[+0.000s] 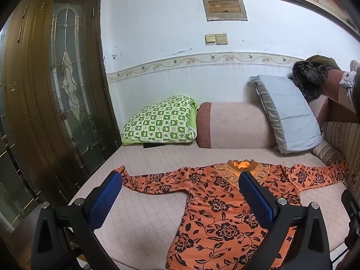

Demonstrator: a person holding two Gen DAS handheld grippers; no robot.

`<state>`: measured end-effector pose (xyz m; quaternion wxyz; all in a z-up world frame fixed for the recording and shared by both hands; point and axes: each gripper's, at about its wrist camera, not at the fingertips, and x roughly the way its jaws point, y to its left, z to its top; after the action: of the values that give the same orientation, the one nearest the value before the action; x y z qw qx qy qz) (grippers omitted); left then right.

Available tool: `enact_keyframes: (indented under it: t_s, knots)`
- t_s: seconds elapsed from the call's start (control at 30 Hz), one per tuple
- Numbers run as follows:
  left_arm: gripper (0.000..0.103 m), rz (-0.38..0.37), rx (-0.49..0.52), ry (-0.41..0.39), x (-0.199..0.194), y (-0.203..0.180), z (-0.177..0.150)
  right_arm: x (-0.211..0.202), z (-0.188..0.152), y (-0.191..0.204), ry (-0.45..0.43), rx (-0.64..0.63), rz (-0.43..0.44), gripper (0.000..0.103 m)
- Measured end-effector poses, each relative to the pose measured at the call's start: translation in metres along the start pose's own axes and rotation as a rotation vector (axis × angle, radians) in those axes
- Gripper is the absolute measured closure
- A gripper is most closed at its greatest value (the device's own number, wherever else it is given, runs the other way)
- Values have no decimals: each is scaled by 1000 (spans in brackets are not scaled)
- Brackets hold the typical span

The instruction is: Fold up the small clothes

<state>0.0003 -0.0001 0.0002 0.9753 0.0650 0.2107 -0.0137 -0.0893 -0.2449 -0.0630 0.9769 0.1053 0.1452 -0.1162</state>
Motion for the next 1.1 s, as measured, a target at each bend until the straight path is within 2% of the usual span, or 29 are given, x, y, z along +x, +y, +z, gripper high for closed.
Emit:
enact_keyframes:
  t_s: [0.57, 0.93, 1.03, 1.1]
  knots:
    - [0, 3, 16, 20, 20, -14, -2, 27, -2, -6, 48, 7, -5, 1]
    - [0, -9, 54, 86, 67, -36, -10, 65, -7, -29, 93, 25, -50, 1]
    - [0, -24, 54, 131, 95, -49, -15, 82, -8, -49, 113, 43, -69, 1]
    - [0, -40, 56, 192, 125, -63, -23, 97, -9, -73, 126, 60, -95, 1]
